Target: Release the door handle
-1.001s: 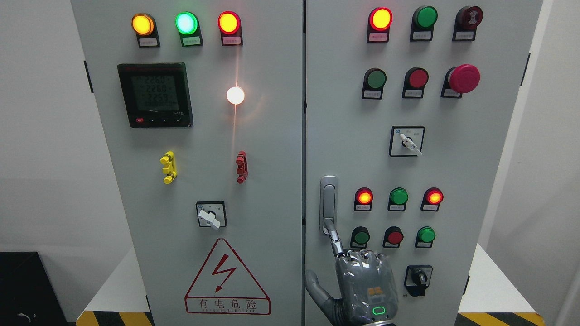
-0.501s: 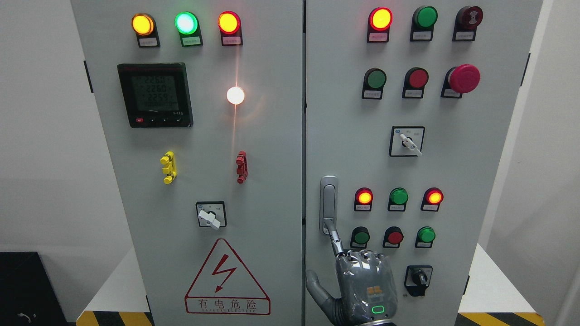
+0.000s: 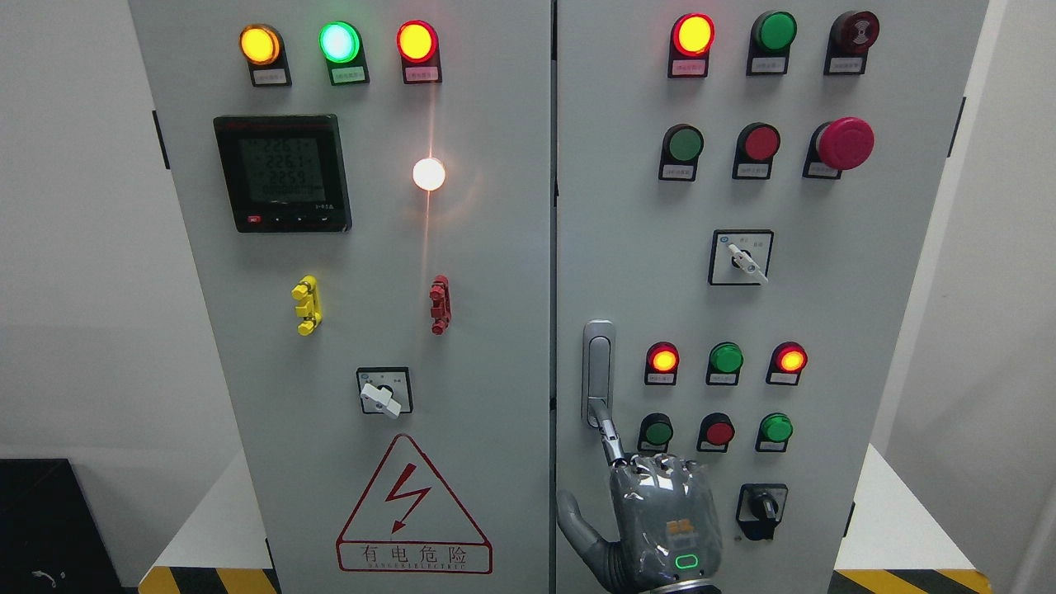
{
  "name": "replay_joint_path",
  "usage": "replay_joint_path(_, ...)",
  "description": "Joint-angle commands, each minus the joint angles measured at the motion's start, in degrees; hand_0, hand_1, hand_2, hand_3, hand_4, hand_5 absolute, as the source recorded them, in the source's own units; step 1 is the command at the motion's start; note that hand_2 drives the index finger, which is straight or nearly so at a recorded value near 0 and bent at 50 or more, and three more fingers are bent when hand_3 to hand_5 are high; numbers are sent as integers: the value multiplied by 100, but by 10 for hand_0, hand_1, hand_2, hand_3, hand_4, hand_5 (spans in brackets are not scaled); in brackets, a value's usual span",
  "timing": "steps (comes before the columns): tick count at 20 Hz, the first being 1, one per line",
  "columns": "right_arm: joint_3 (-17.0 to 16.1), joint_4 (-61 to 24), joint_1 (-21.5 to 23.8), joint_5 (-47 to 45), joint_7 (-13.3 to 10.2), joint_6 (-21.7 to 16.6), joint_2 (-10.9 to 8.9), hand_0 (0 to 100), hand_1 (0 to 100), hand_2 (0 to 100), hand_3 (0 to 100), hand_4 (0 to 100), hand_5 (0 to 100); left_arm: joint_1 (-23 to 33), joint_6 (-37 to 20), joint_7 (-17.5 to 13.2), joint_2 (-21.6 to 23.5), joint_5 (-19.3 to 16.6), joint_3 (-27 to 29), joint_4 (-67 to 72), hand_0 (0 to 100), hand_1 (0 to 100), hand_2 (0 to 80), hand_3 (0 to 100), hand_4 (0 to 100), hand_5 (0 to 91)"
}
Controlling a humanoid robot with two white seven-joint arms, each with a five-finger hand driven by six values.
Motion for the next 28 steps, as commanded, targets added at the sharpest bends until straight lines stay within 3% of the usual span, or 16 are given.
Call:
replay_joint_path(1, -17, 64, -6, 0, 20, 28, 0, 386, 286, 0, 1000, 990, 1000, 105, 2, -2, 0, 0, 0, 0, 120, 556, 0, 0, 0, 0)
replay_joint_path(28, -9, 91, 3, -17, 64, 55, 0, 391, 283, 4, 1000, 989, 1000, 105, 2, -2, 0, 0, 0, 0, 120, 556, 0, 0, 0, 0)
